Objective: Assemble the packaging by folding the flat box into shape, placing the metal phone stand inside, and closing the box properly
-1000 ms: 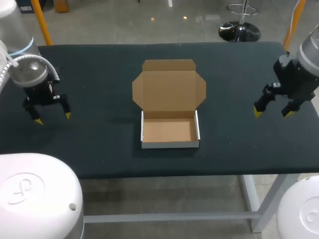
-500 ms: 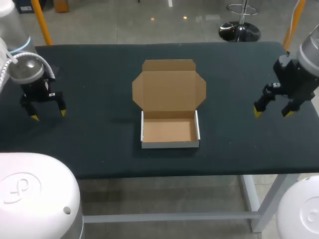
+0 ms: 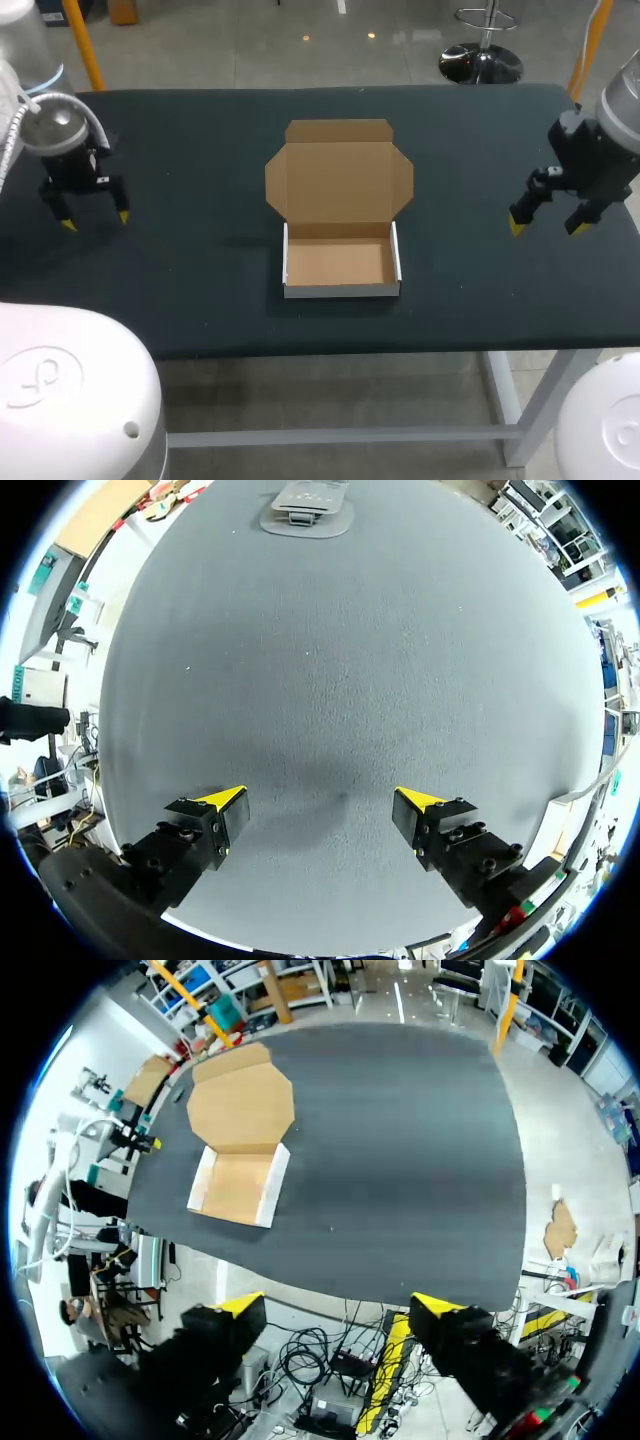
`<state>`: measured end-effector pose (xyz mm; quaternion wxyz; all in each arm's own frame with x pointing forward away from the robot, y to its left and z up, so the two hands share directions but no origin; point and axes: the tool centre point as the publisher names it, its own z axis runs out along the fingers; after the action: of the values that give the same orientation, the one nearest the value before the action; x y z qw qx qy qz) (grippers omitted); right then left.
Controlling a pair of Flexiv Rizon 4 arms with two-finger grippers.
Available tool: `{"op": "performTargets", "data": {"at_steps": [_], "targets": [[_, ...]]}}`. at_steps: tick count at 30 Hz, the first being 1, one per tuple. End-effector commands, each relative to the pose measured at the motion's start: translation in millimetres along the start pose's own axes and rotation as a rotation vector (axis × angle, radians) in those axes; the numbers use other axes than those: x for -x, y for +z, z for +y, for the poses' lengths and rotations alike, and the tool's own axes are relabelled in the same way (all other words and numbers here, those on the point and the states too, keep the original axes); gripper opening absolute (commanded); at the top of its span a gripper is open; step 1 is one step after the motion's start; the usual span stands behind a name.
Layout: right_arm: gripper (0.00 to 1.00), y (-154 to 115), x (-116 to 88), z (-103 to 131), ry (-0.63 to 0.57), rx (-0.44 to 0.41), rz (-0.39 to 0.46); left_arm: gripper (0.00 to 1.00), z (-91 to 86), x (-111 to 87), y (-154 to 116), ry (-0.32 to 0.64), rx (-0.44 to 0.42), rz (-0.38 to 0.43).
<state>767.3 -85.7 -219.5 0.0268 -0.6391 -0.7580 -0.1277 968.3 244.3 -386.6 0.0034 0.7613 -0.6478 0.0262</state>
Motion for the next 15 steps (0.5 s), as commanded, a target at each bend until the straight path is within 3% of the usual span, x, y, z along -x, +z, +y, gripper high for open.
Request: {"op": "performTargets", "data": {"at_steps": [1, 15], "targets": [[1.00, -2.6, -0.2, -1.0, 0.000, -0.003, -0.001, 1.00, -13.9, 1.4, 2.7, 0.001, 0.017, 0.000], [1.00, -2.6, -0.2, -1.0, 0.000, -0.003, -0.001, 1.00, -39.7, 8.5, 5.7, 0.016, 0.004, -0.005]]}}
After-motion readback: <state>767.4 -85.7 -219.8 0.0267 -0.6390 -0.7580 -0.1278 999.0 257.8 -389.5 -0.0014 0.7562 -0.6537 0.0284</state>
